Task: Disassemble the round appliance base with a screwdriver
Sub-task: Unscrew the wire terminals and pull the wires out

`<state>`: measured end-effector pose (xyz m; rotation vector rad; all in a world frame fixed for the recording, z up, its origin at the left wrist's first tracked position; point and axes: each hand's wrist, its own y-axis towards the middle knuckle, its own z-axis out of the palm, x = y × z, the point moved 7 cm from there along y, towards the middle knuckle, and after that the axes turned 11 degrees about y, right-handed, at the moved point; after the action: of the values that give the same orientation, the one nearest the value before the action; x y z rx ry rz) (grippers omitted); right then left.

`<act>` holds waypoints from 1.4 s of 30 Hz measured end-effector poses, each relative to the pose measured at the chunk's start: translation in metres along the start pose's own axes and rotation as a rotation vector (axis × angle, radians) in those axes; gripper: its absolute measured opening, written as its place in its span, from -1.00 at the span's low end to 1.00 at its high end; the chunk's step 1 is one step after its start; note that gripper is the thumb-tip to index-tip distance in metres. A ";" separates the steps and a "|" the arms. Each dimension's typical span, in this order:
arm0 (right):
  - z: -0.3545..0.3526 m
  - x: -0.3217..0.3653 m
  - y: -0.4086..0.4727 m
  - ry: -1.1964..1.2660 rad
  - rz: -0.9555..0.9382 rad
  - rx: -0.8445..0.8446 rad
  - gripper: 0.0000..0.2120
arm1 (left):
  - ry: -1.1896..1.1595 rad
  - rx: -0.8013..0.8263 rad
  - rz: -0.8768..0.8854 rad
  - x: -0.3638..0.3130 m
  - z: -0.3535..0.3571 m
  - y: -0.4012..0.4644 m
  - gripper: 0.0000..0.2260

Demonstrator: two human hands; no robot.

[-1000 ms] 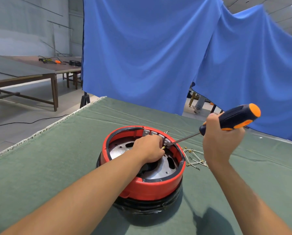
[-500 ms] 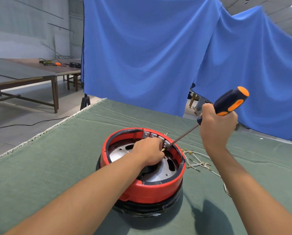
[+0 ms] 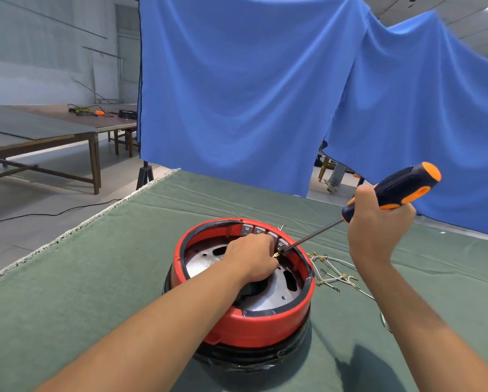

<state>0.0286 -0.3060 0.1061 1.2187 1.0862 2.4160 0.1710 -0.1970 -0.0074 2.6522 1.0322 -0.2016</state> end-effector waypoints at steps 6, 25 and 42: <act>0.000 0.009 -0.017 -0.010 -0.070 0.032 -0.82 | -0.002 0.001 0.004 0.000 0.001 0.000 -0.85; -0.019 -0.035 0.007 -0.044 0.159 -0.185 -0.81 | -0.040 0.027 -0.003 -0.001 -0.002 -0.003 -0.88; -0.010 0.004 -0.020 0.036 0.036 -0.072 -0.80 | -0.087 0.009 -0.177 0.017 -0.003 0.000 -0.80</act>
<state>0.0161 -0.2951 0.0901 1.1867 0.9862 2.4896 0.1834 -0.1851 -0.0086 2.5347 1.2398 -0.3556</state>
